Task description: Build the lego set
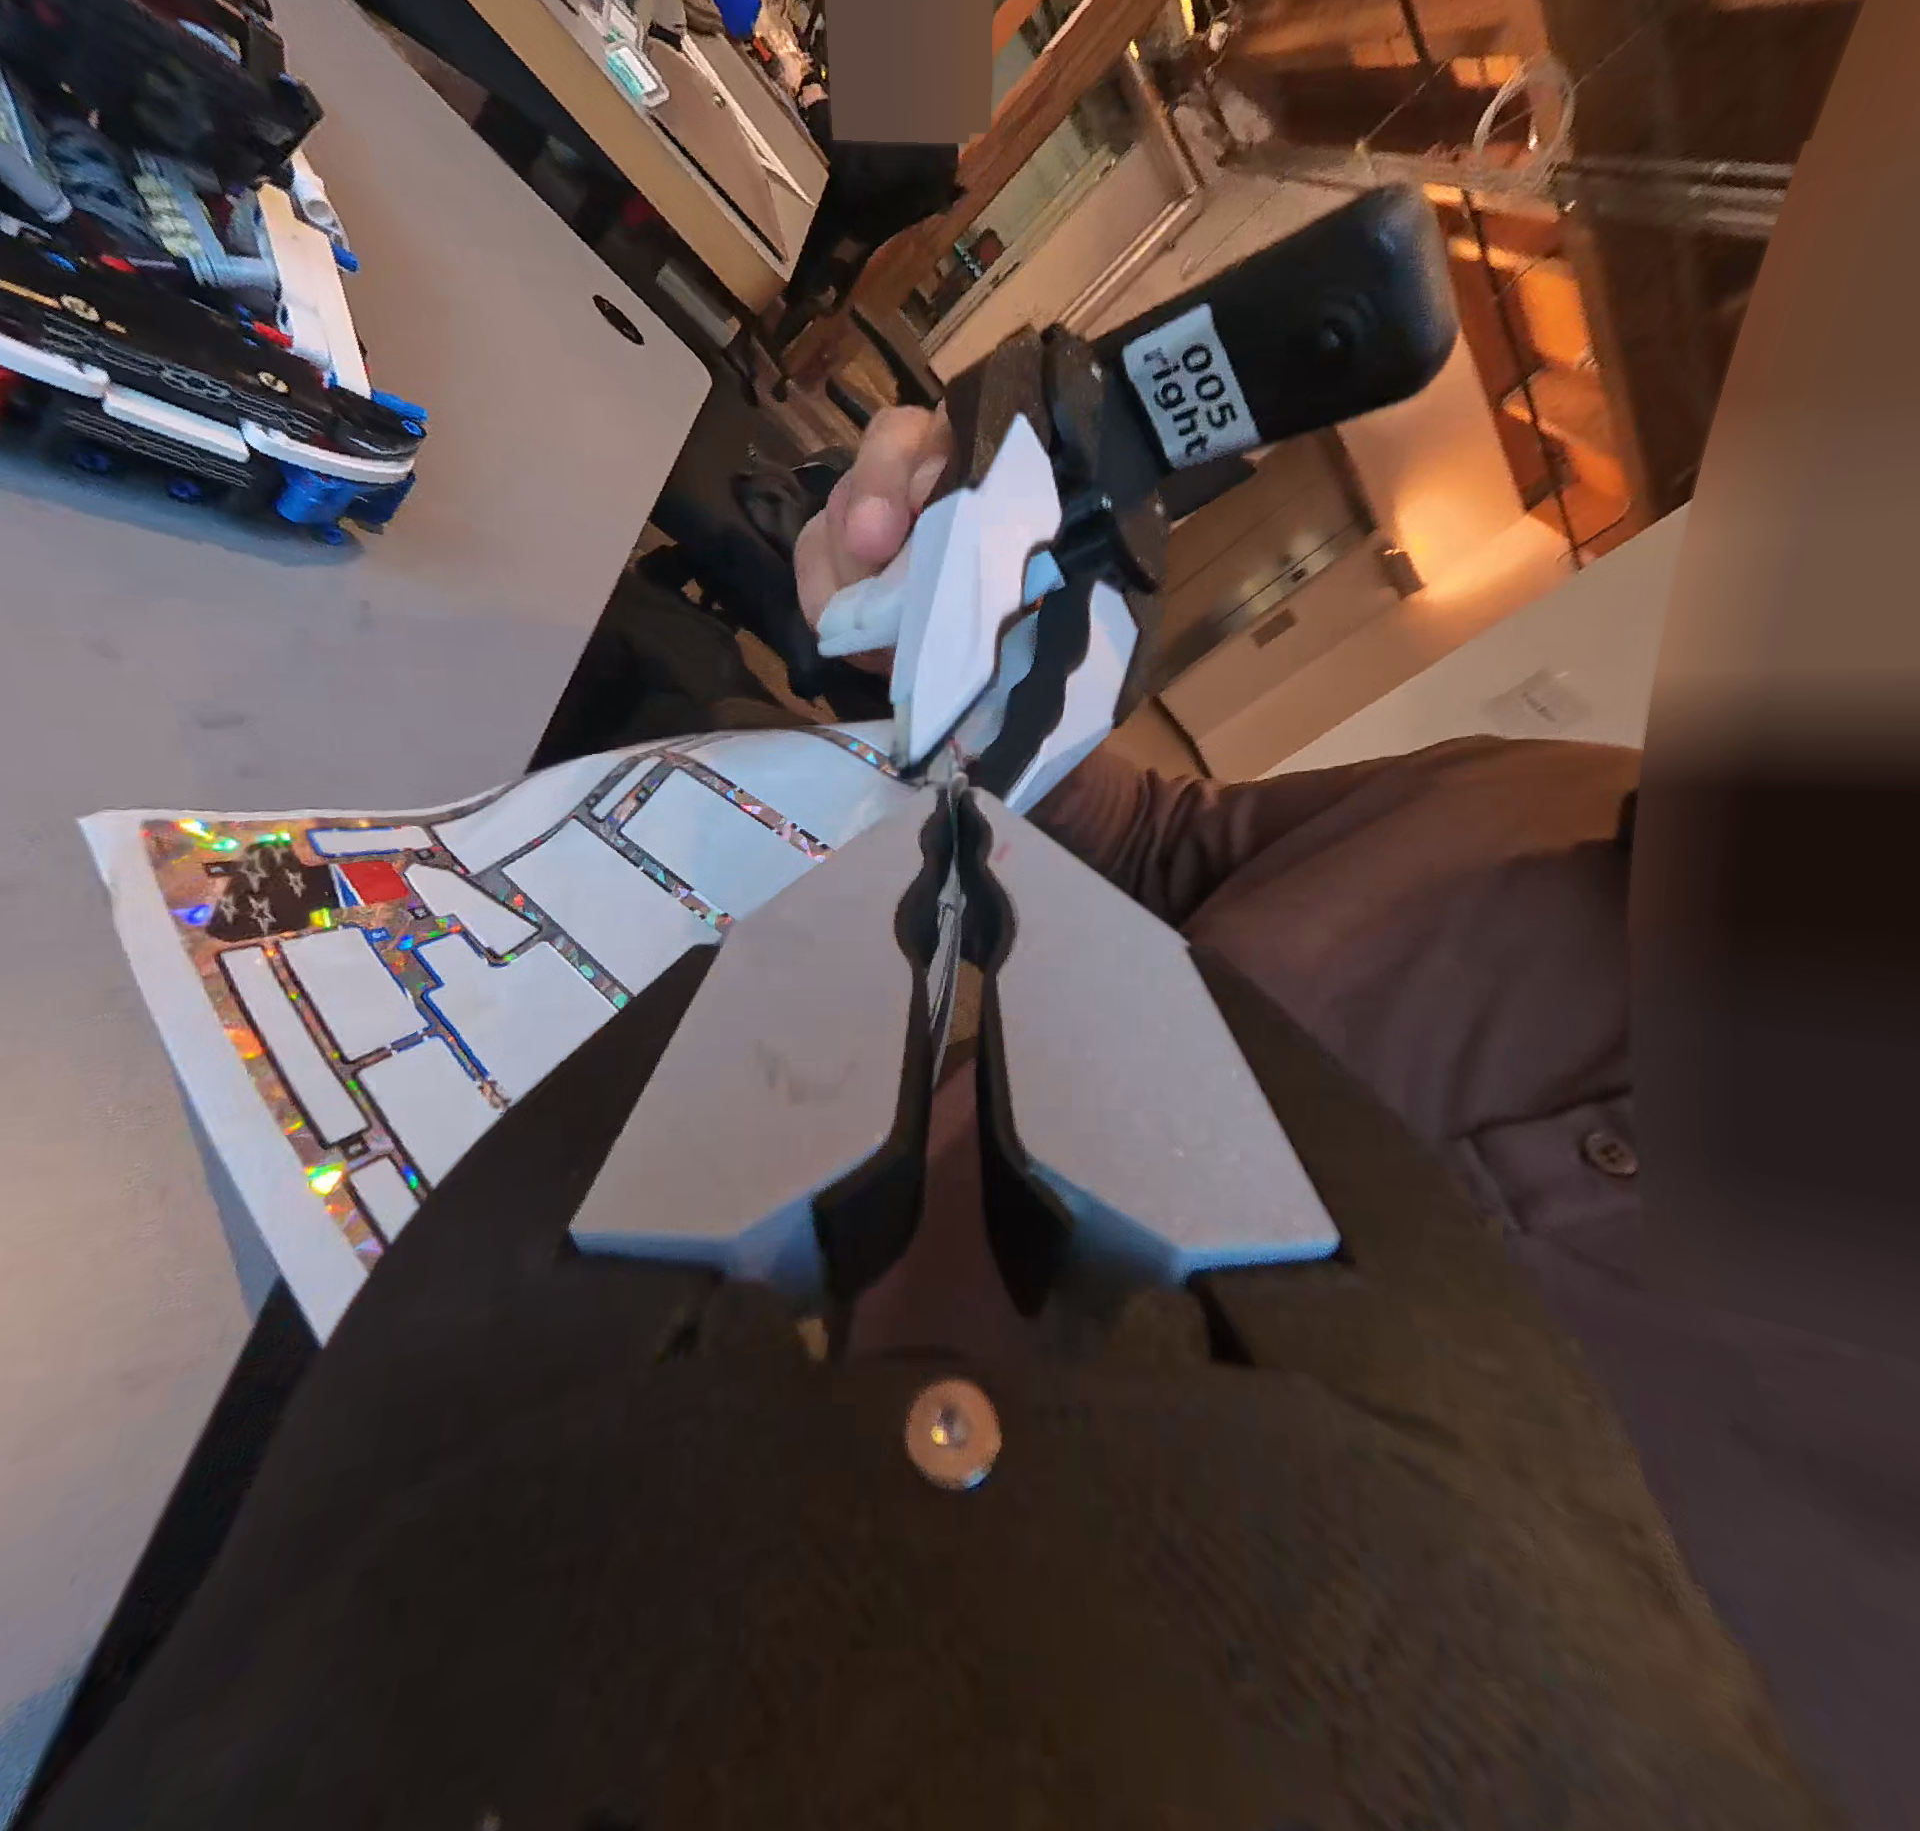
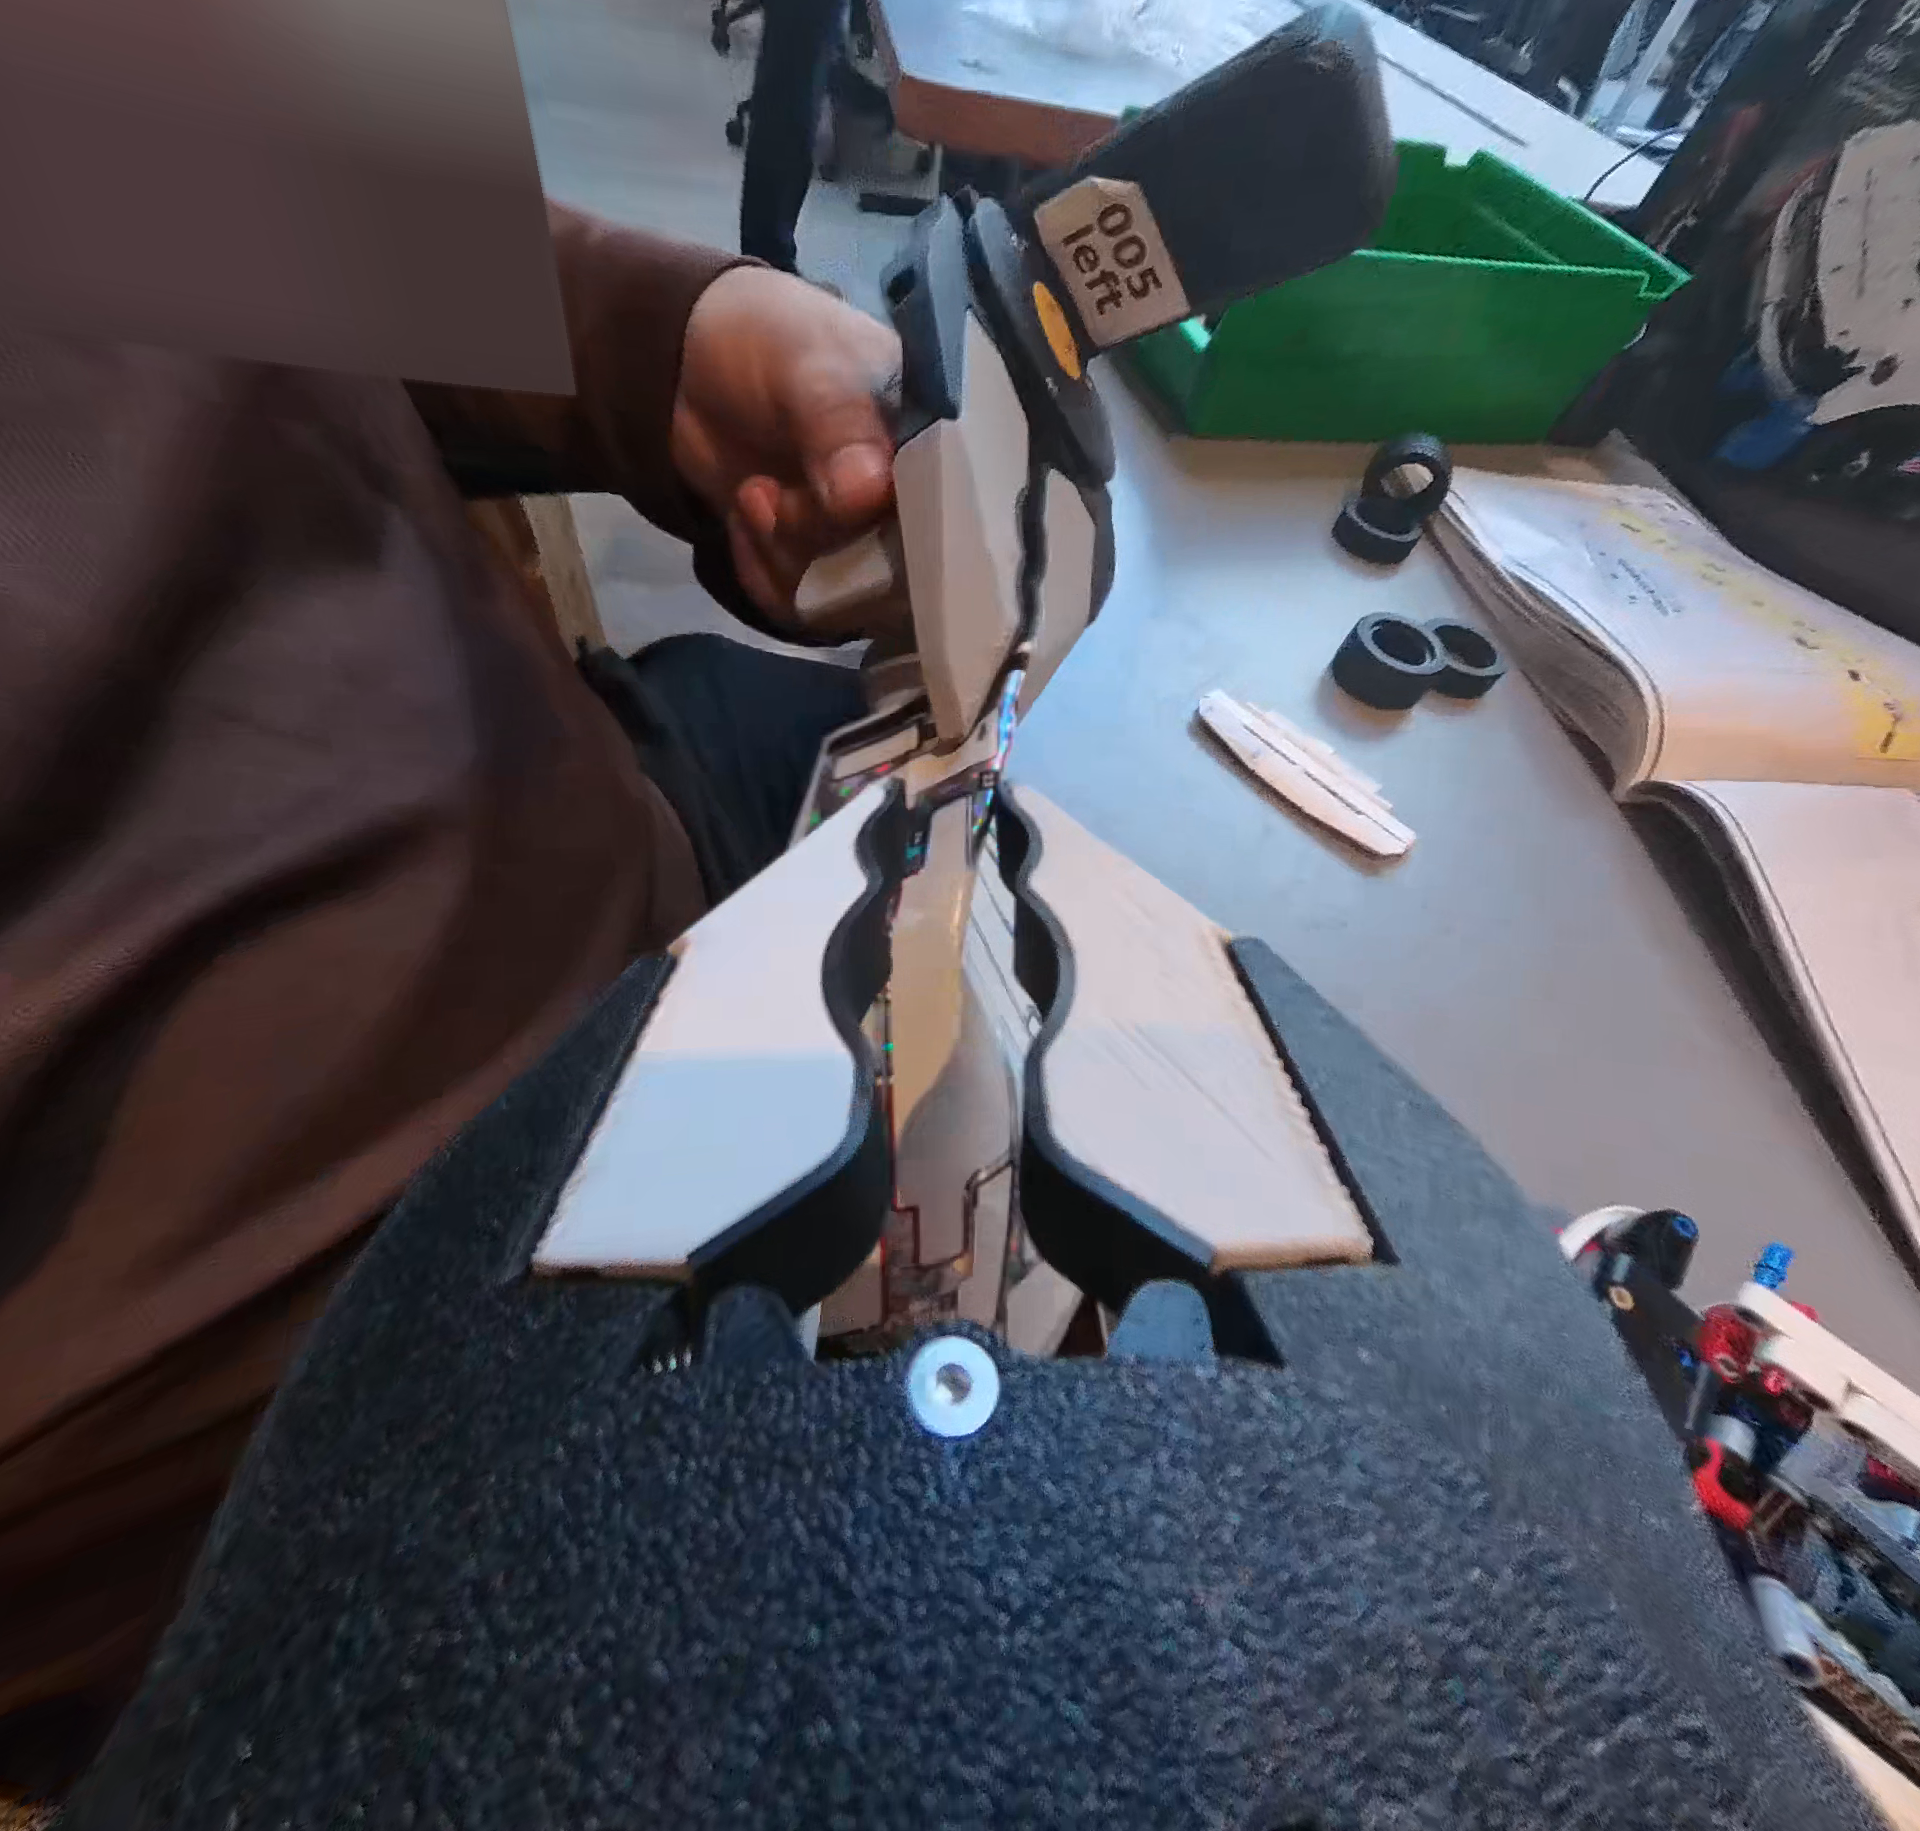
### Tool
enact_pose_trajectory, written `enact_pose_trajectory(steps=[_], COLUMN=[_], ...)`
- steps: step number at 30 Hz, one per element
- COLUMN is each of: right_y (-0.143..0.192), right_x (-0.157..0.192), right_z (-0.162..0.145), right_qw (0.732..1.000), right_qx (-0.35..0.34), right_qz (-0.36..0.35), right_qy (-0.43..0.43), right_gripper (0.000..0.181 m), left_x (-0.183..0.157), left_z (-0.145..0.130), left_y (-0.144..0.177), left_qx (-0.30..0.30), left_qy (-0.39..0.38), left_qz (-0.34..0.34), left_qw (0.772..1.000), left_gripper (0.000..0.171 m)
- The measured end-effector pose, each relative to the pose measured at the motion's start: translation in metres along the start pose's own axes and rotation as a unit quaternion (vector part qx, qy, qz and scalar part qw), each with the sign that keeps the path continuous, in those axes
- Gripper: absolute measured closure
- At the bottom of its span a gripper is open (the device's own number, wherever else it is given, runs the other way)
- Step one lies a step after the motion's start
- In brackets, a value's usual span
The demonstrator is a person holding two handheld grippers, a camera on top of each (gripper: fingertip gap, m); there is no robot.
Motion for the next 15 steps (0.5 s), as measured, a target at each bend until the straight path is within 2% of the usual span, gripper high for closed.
enact_pose_trajectory(steps=[4, 7, 10, 12, 15], right_y=[-0.004, -0.008, -0.012, -0.013, -0.014], right_x=[0.003, 0.002, 0.000, 0.000, -0.001], right_z=[-0.003, -0.006, -0.008, -0.009, -0.009], right_qw=[1.000, 0.996, 0.985, 0.975, 0.962], right_qx=[0.009, 0.004, -0.011, -0.023, -0.028], right_qz=[0.010, 0.065, 0.129, 0.167, 0.207], right_qy=[-0.008, -0.061, -0.115, -0.145, -0.174], right_gripper=[0.171, 0.180, 0.181, 0.181, 0.181], left_x=[0.001, -0.002, -0.005, -0.014, -0.023], left_z=[-0.005, -0.006, -0.003, -0.001, -0.003], left_y=[-0.002, -0.001, 0.009, 0.013, 0.010], left_qx=[-0.007, -0.011, 0.001, 0.030, 0.104], left_qy=[0.022, 0.004, -0.094, -0.176, -0.305], left_qz=[-0.017, -0.017, 0.078, 0.133, 0.225], left_qw=[1.000, 1.000, 0.993, 0.975, 0.919], left_gripper=[0.171, 0.171, 0.156, 0.150, 0.145])
Point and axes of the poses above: each gripper's, where its closed fingertips meet, y back along the fingers, z out of its top, x = y × z across the jaws, the point moved 5 cm from there along y, back along the fingers, and after that the axes turned 15 degrees about x, right-handed, at the moved point
